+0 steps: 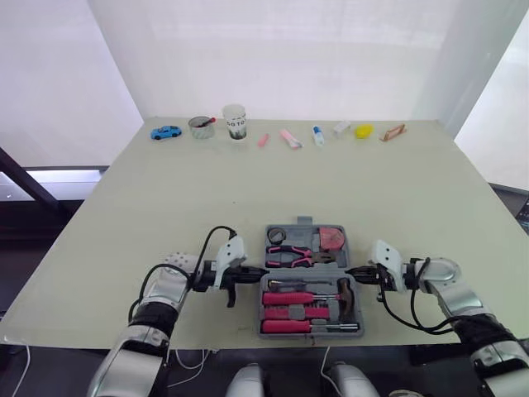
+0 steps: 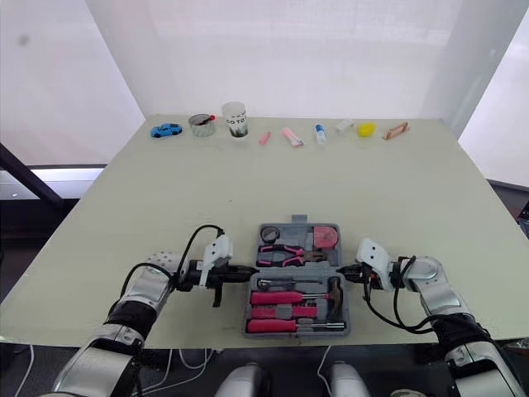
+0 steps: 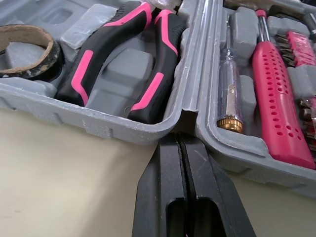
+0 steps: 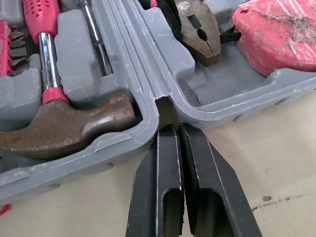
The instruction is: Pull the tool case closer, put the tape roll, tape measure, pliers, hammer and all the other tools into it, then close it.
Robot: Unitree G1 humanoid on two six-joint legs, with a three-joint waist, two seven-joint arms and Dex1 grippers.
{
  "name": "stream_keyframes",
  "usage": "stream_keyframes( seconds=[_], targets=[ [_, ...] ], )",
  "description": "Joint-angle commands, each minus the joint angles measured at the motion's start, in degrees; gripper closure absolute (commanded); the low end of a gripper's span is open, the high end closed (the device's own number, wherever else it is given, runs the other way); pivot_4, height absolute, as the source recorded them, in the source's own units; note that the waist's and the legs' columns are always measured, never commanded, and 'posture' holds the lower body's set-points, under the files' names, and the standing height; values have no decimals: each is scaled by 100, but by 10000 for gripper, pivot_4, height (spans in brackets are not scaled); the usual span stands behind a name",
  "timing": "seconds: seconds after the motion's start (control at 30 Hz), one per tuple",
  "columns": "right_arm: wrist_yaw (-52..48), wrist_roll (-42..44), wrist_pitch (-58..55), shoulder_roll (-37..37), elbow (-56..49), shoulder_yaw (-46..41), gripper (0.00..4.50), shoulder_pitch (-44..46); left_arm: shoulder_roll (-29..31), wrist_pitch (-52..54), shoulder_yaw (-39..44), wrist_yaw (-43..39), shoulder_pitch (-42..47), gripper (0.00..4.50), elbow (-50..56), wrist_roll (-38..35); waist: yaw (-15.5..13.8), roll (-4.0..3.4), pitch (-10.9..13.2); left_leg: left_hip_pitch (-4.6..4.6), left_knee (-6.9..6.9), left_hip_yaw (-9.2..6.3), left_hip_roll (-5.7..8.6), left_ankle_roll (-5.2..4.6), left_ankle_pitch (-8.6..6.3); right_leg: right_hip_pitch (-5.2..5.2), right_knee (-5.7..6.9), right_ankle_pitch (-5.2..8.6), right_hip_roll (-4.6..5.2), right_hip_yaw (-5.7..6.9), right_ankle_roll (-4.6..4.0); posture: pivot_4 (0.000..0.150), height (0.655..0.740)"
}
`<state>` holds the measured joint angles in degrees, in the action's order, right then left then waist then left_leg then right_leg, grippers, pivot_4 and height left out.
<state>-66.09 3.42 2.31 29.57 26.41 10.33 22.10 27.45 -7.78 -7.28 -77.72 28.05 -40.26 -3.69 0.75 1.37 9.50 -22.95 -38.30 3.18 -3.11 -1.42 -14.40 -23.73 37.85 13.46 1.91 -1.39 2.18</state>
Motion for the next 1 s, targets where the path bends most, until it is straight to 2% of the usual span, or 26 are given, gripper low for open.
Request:
stream_keyframes(
  seconds=[0.03,0.37,1.0],
  targets=[
    [-212,178,-72,-33,-382,74,43543,-54,-65,123,-258,-206,-174,45000,278,-20,0,0,0,0,0,0,0,0,0,0,0,0,0,0,0,1500,7400],
    [-326,214,-315,-24,-669,104,43543,-182,11,164,-220,-136,-217,45000,286,-2,4,0,0,1,0,-1,0,0,0,0,1,0,-1,1,0,1500,7400],
    [56,73,166,-134,-271,-9,43543,17,14,137,-204,-45,-192,45000,185,29,24,0,0,6,0,0,-1,0,0,0,4,0,-3,-3,0,1500,7400]
  ],
)
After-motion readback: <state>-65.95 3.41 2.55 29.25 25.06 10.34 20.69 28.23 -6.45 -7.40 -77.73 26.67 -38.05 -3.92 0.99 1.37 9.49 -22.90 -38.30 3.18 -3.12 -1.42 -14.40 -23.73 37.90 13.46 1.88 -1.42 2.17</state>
